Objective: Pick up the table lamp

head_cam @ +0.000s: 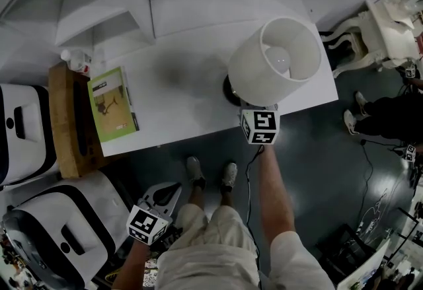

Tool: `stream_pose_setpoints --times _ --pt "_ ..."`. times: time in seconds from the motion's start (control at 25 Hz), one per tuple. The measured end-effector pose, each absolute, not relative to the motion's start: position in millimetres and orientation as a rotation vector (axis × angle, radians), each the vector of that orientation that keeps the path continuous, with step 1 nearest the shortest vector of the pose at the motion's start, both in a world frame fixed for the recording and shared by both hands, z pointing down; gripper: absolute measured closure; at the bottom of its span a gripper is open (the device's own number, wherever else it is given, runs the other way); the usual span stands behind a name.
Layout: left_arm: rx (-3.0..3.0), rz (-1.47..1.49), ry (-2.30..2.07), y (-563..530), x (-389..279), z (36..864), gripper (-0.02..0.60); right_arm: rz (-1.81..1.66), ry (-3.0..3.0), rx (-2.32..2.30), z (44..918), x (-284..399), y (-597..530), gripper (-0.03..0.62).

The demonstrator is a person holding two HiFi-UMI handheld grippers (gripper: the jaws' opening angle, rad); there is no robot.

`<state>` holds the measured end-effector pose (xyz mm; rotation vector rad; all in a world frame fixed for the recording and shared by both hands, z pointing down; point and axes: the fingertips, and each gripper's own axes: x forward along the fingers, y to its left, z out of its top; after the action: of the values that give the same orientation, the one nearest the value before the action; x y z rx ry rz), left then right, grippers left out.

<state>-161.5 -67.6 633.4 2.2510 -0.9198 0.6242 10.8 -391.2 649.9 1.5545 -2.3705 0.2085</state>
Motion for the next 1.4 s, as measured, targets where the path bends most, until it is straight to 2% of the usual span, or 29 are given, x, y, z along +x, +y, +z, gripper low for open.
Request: stream_pose_setpoints --times 0.36,1.4 --pt "2.236 0.638 -0.912 -64 -169 639 0.574 0.292 -2.428 1.614 651 9 -396 0.485" --pt "2.263 0.560 -0.953 -81 -154 610 0.574 0.421 -2.430 1.527 635 16 -382 0.513"
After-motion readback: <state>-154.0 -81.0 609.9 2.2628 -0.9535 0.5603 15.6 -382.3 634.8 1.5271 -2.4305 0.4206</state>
